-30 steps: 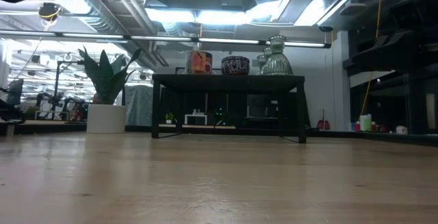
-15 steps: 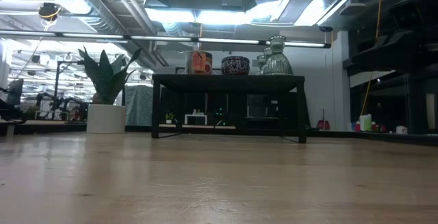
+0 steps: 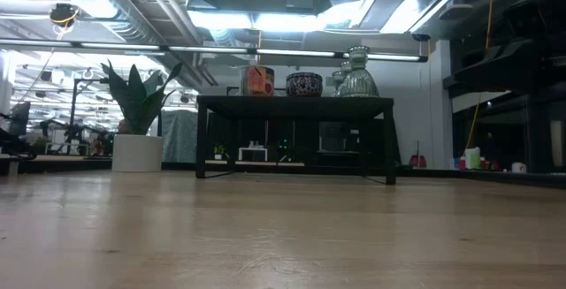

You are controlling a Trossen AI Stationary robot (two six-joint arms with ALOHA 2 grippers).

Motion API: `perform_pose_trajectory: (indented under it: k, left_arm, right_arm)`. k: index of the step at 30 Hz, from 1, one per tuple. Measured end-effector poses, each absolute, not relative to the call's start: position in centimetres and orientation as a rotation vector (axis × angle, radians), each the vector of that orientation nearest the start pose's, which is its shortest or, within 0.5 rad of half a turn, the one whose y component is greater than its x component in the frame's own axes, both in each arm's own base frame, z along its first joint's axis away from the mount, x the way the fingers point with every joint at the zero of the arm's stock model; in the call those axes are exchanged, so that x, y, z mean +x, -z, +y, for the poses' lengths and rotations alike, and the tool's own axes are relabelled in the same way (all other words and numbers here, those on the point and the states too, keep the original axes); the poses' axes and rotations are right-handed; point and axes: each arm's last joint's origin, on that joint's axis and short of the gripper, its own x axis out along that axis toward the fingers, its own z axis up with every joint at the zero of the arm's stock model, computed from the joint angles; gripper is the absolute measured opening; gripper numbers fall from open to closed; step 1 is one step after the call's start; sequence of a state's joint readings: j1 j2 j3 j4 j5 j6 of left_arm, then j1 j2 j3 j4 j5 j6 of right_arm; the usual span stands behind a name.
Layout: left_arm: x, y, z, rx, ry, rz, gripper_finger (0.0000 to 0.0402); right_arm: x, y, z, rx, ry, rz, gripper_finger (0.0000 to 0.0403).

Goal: Pick & Place candle stick holders
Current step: Put the scented candle can on the shelf

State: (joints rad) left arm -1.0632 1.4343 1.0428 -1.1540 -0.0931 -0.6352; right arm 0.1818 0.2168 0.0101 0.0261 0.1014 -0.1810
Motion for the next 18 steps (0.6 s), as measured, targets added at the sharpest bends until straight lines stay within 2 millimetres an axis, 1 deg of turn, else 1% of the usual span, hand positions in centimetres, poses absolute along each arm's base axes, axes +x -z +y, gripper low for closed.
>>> perform_pose_trajectory:
  k: [9,12,15,18]
  left_arm:
    - [12.2,-18.8,-22.6,0.409,0.25,1.645,0.0399]
    - [12.3,-17.2,-23.1,0.414,0.25,1.67,0.0399]
    - [12.0,-15.6,-22.4,0.408,0.257,1.672,0.0399]
    - [11.9,-14.9,-21.3,0.363,0.287,1.638,0.0398]
  right_arm:
    - [10.8,-15.1,1.7,-0.206,-0.096,0.171,0.0003]
    - [10.8,-15.1,1.7,-0.206,-0.096,0.171,0.0003]
    - [10.8,-15.1,1.7,-0.206,-0.096,0.171,0.0003]
    - [10.8,-15.1,1.7,-0.206,-0.096,0.171,0.0003]
